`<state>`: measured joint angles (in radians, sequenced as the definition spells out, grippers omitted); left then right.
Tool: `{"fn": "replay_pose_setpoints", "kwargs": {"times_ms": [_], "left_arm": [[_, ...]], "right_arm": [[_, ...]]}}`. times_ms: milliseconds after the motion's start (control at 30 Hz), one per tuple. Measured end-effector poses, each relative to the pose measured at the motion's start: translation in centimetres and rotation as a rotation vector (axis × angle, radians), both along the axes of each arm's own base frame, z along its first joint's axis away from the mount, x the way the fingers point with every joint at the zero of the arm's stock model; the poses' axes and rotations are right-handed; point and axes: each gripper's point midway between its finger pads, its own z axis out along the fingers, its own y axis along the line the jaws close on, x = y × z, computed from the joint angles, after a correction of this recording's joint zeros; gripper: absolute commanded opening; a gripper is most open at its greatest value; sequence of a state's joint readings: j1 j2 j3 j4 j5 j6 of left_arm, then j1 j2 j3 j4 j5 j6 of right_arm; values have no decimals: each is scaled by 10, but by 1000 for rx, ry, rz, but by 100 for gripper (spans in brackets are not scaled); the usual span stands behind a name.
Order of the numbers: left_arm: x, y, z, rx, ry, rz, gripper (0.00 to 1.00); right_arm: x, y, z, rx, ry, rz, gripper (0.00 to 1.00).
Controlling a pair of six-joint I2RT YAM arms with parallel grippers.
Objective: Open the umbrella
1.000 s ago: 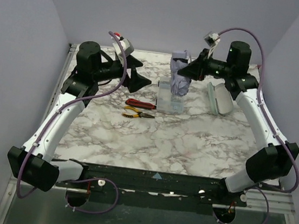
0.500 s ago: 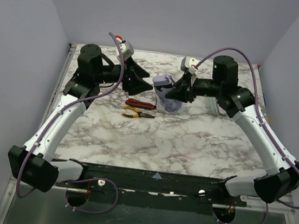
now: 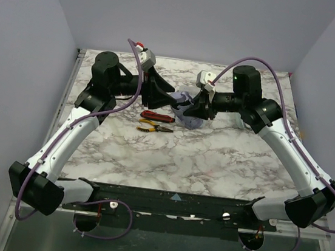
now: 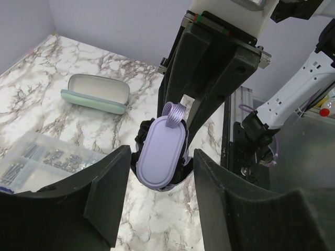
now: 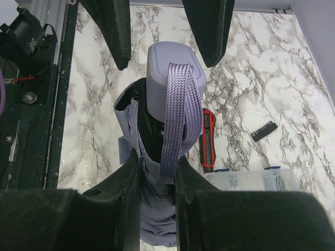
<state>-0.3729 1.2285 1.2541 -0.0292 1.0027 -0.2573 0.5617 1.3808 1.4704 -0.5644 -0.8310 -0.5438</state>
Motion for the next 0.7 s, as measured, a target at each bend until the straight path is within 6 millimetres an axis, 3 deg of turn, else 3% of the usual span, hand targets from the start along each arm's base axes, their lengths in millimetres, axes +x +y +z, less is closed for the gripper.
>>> {"fn": "replay_pose_setpoints", "kwargs": {"times_ms": [133, 433, 500, 633, 700], "left_arm": [[-3, -3, 0, 0, 3, -10, 41], [0, -8, -7, 20, 35, -25, 41], [-1, -9, -8, 23, 41, -28, 32], [-2, -11, -10, 30, 46, -35, 3], [-3, -11, -10, 30, 46, -40, 0]], "right_arm": [[-1, 0, -1, -5, -2, 4, 0], [-2, 0, -3, -12, -11, 10, 0], [-2, 0, -4, -13, -12, 11, 0], [-2, 0, -6, -18, -9, 12, 0], [-3, -1, -7, -22, -9, 14, 0]]}}
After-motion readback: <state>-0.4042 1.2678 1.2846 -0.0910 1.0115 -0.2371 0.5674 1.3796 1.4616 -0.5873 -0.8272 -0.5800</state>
